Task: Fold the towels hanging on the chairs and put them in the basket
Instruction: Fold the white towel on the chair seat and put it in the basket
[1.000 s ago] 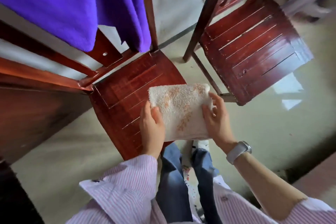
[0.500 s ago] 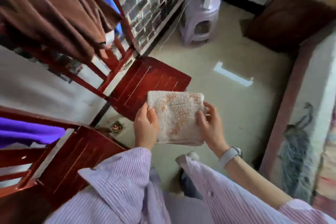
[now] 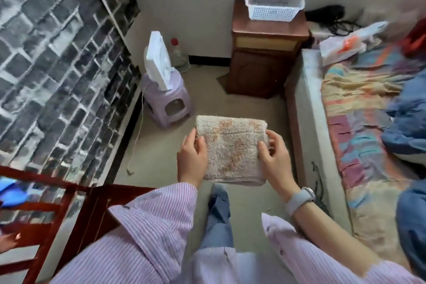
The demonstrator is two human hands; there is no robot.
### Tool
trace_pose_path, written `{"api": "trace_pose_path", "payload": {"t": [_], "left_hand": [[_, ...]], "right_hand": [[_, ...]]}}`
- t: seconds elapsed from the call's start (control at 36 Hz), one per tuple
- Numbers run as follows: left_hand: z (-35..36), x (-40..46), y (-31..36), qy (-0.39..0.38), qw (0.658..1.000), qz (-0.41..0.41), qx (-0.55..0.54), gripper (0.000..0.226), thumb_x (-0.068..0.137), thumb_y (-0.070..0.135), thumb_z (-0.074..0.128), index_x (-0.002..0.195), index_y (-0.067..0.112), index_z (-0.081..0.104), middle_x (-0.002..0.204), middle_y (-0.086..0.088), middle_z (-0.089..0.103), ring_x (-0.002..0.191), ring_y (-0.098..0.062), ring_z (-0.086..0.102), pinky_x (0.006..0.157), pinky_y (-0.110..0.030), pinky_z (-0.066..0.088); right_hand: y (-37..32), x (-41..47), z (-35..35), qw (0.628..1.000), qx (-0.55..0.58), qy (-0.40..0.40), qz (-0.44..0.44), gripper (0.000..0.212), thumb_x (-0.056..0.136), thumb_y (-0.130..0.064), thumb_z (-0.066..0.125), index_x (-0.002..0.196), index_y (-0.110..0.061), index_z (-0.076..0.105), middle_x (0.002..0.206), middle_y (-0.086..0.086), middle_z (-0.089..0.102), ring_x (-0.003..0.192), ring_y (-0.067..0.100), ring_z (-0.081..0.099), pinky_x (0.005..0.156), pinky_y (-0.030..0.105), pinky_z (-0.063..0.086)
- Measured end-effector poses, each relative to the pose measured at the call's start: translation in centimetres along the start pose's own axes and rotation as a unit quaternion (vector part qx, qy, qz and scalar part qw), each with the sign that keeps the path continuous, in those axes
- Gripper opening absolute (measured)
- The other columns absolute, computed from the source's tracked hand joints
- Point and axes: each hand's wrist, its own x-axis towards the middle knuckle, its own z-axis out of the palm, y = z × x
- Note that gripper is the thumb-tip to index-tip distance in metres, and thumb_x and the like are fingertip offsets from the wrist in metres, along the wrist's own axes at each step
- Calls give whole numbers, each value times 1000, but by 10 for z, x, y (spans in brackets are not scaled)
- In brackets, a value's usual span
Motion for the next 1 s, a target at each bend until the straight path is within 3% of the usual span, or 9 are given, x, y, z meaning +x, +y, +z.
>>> {"api": "trace_pose_path", "payload": {"t": [0.08, 0.25, 0.42, 0.53, 0.58, 0.69, 0.83, 0.92, 1.0], "left_hand": [[30, 64, 25, -1, 1000, 21, -8, 38, 95, 21, 43, 131, 9, 49, 129, -9, 56, 115, -22, 53, 97, -30, 41], [84, 209, 76, -13, 999, 39, -21, 37, 95, 22, 43, 129, 11, 51, 123, -8, 59, 112, -22, 55, 97, -39, 45], [128, 335, 146, -41, 996, 76, -26, 35, 96, 24, 40, 127, 11, 52, 119, -6, 60, 107, -19, 56, 94, -38, 48], [165, 401, 190, -45, 995, 85, -32, 37, 95, 16, 43, 130, 6, 50, 128, -8, 56, 118, -21, 51, 99, -25, 37], [186, 433, 207, -55, 994, 88, -29, 38, 96, 17, 42, 132, 7, 49, 130, -8, 54, 120, -20, 50, 102, -27, 36], [230, 499, 238, -67, 994, 78, -32, 40, 96, 21, 41, 135, 9, 45, 135, -6, 51, 124, -18, 46, 106, -31, 36], [291, 590, 275, -50, 996, 62, -50, 34, 96, 20, 40, 127, 13, 52, 120, -2, 59, 108, -12, 53, 97, -31, 43], [324, 640, 295, -53, 996, 25, -62, 32, 96, 22, 39, 124, 17, 54, 115, 1, 60, 104, -12, 54, 95, -34, 45], [352, 686, 305, -63, 996, -22, -63, 36, 93, 33, 34, 120, 24, 55, 113, 2, 62, 103, -17, 57, 93, -43, 48]], "right_hand": [[-4, 70, -4, 1000, 0, 17, 3, 34, 91, -15, 51, 125, -11, 47, 103, 0, 53, 93, 12, 51, 79, 21, 37], [-28, 224, -4, 999, -14, 41, -2, 35, 91, -15, 52, 126, -10, 47, 101, 0, 55, 91, 12, 51, 80, 22, 39], [-56, 357, -22, 998, -4, 60, -13, 36, 93, -19, 49, 128, -14, 45, 99, -8, 54, 85, -3, 51, 71, 6, 38], [-62, 434, -38, 995, 16, 94, 1, 35, 92, -19, 50, 127, -15, 46, 106, -2, 55, 96, 11, 52, 79, 20, 39], [-61, 474, -44, 995, 17, 101, 2, 34, 92, -19, 50, 126, -16, 47, 105, -1, 56, 95, 11, 53, 80, 21, 38], [-53, 562, -56, 996, 23, 85, 10, 34, 93, -20, 48, 126, -16, 45, 103, -2, 56, 84, 0, 52, 71, 12, 41], [-44, 683, -66, 998, 30, 61, 10, 35, 93, -19, 48, 127, -16, 44, 111, -3, 55, 93, 4, 51, 77, 7, 37], [-40, 750, -72, 999, 29, 39, 20, 35, 93, -21, 48, 128, -18, 43, 117, -1, 54, 106, 11, 50, 90, 22, 41], [-39, 808, -75, 999, 25, 15, 25, 38, 94, -21, 46, 131, -17, 41, 122, -1, 51, 109, 11, 48, 94, 27, 41]]}}
